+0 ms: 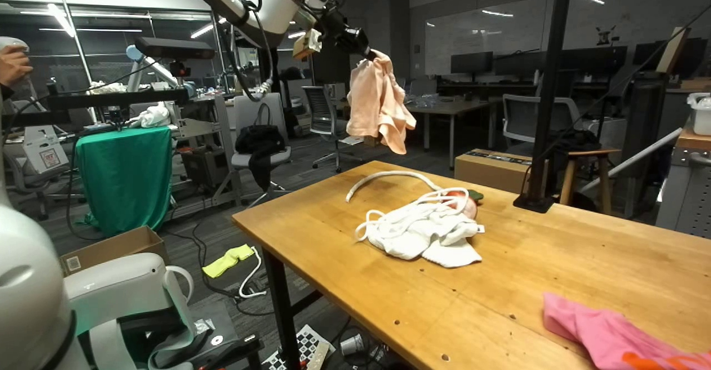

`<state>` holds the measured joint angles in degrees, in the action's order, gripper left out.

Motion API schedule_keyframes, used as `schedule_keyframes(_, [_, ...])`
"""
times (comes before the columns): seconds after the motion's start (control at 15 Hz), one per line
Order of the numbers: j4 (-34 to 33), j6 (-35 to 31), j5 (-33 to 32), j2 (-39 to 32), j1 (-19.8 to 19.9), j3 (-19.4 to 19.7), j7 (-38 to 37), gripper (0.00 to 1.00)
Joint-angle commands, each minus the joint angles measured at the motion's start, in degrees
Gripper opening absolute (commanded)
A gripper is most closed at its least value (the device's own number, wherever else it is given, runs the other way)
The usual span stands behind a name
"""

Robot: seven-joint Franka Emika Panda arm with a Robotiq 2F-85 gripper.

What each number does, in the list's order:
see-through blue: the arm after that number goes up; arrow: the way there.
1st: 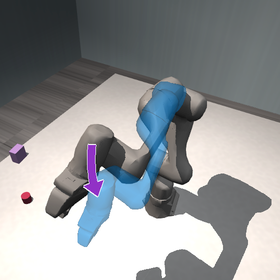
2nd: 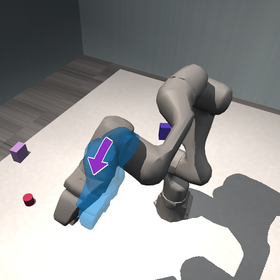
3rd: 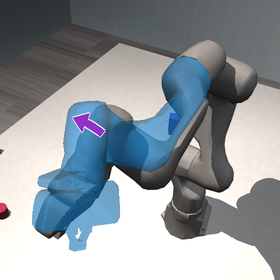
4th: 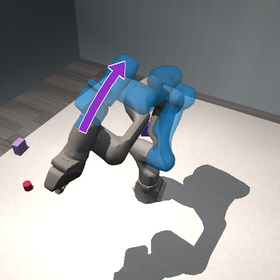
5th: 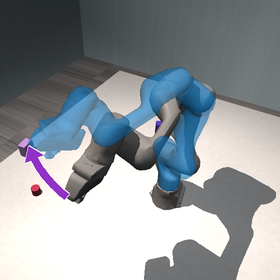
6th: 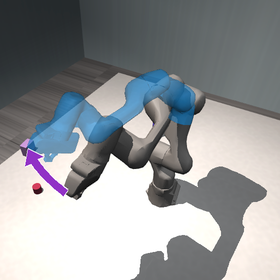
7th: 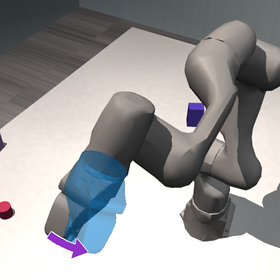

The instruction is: Move the pink shirt to the right, move the thick white rope to the left, move the peach shirt to the right, move the white towel to the left, move the radish backwards

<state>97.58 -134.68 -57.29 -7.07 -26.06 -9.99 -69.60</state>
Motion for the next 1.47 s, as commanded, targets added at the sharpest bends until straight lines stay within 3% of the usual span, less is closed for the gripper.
schedule_keyframes(0.0, [3.33,-0.82,1.82,3.75,4.79,-0.84,1.78,0.01])
schedule_keyframes(0.4, [5.07,-0.81,4.53,5.28,12.15,1.62,5.07,0.01])
schedule_keyframes(0.73, [2.96,-1.26,1.24,2.42,16.95,4.85,3.56,0.01])
schedule_keyframes(1.07, [-1.5,-1.97,-4.31,-3.96,20.52,8.76,1.12,0.01])
schedule_keyframes(1.4, [-10.01,-2.15,-8.18,-13.62,22.2,12.65,-2.41,0.01])
